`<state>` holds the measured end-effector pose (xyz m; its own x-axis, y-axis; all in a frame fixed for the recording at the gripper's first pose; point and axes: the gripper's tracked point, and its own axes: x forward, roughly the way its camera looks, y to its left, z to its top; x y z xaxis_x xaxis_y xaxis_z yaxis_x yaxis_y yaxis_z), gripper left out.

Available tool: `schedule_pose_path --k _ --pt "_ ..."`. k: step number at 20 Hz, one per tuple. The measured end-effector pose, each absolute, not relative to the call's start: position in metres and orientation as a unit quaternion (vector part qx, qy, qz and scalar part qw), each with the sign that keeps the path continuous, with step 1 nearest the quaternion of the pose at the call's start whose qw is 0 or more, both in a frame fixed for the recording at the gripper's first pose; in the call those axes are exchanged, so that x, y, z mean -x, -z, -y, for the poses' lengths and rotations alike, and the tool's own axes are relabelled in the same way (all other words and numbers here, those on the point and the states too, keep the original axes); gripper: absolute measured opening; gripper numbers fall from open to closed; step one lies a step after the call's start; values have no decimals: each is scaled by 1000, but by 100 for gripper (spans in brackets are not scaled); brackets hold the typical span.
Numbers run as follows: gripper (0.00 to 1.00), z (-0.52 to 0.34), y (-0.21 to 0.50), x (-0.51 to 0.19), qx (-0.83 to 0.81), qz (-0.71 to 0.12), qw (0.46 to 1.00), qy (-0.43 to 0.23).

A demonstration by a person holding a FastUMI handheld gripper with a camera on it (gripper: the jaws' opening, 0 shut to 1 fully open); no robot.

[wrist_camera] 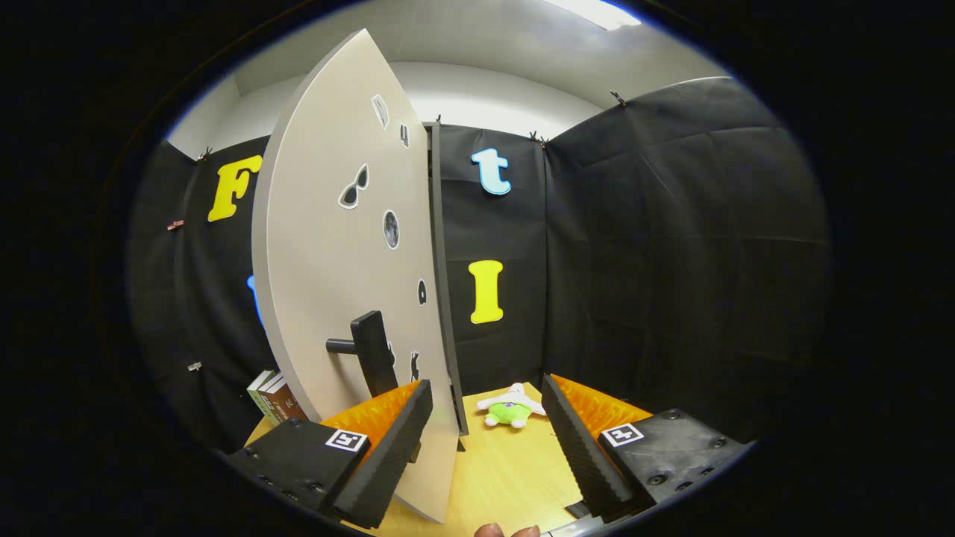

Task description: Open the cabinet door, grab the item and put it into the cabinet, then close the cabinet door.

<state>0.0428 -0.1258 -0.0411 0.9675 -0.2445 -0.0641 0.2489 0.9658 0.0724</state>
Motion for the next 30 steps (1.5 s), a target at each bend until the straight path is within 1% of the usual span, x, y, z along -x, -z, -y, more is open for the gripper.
schedule_pose_path --k 8,14,17,23,30 --pt "98 63 46 -67 -43 -32 996 74" --pt "98 -2 48 -95 -42 -34 998 17" --pt "98 -28 52 -96 -34 -36 999 -7" --pt "98 -43 46 -99 -7 -23 1000 -19" --pt "98 -42 46 -98 -6 -19 1000 -17"
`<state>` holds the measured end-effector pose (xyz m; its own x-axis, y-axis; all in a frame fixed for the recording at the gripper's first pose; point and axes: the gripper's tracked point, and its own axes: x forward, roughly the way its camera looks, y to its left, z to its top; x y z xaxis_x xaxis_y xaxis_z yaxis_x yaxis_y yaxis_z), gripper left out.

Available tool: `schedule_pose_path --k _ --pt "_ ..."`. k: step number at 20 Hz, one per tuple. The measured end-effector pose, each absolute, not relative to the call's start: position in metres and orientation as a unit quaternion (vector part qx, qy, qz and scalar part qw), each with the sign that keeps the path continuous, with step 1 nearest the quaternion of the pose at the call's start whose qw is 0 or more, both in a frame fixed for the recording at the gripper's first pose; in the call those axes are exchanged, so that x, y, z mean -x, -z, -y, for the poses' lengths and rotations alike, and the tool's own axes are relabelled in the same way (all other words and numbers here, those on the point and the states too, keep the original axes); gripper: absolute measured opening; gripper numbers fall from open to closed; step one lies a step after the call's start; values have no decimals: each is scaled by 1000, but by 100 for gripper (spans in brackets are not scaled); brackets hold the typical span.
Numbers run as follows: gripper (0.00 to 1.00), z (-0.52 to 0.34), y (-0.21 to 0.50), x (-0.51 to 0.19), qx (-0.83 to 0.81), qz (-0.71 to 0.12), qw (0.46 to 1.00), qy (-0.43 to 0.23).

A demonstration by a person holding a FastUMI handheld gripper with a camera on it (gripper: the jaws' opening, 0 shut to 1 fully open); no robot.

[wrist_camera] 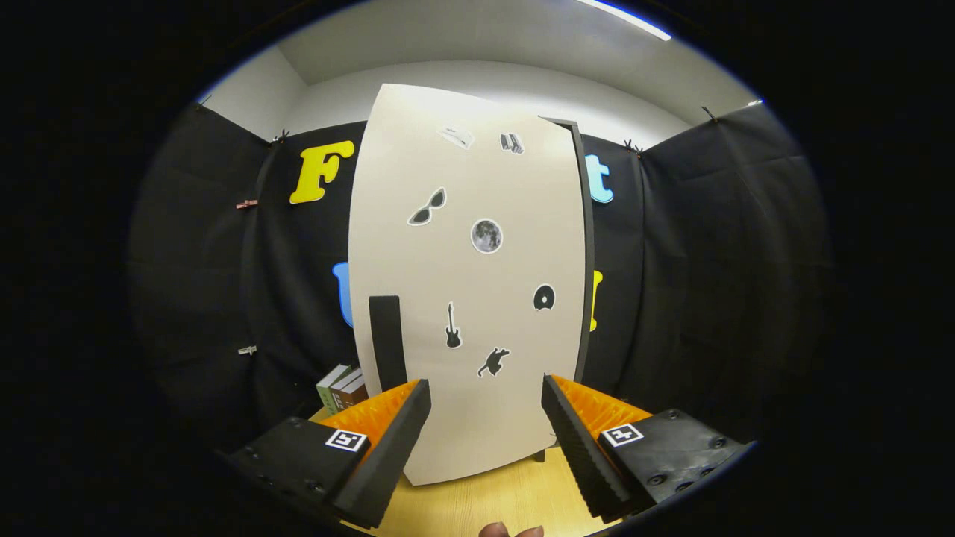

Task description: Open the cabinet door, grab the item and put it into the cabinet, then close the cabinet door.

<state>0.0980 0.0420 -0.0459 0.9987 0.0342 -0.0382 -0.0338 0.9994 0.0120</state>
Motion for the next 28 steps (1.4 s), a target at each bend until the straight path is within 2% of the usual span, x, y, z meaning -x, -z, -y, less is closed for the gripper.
schedule_pose_path --k 28 --pt "97 -37 37 -93 -4 -2 1000 -11"
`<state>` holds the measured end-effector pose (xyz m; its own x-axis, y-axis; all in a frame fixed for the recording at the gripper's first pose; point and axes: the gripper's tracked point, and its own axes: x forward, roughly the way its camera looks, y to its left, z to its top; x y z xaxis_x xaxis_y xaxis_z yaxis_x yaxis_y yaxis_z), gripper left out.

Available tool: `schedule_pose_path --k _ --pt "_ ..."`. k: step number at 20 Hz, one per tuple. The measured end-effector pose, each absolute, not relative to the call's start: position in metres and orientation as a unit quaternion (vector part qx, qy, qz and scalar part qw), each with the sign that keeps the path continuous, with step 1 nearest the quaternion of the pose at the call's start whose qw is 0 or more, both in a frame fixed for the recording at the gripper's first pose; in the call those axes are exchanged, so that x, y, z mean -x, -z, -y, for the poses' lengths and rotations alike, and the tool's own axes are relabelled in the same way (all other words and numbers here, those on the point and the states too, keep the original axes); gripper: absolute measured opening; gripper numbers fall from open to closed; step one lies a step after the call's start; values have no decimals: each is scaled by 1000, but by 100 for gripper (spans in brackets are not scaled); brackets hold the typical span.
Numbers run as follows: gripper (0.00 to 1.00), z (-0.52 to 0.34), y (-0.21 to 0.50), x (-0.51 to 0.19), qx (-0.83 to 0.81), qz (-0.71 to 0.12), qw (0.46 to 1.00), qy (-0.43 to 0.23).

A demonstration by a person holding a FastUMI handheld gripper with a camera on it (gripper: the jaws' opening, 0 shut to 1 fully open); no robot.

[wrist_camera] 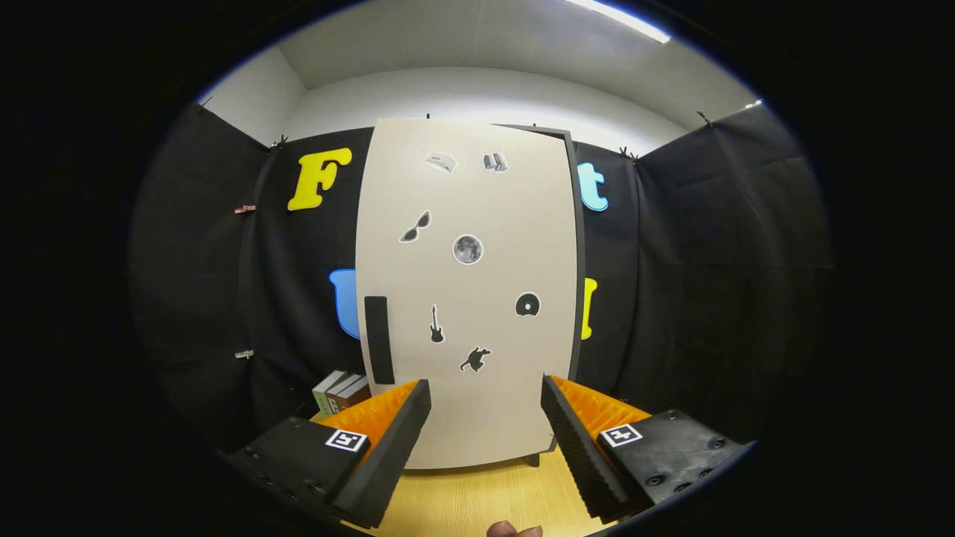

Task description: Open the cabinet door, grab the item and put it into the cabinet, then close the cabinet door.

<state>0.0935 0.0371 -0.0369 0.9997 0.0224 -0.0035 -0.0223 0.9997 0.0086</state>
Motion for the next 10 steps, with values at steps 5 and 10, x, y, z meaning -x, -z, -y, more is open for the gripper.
schedule_pose_path --k 5,10 --pt "97 -37 35 -92 -3 1 1000 -12" --pt "97 -36 36 -92 -5 0 1000 -11"
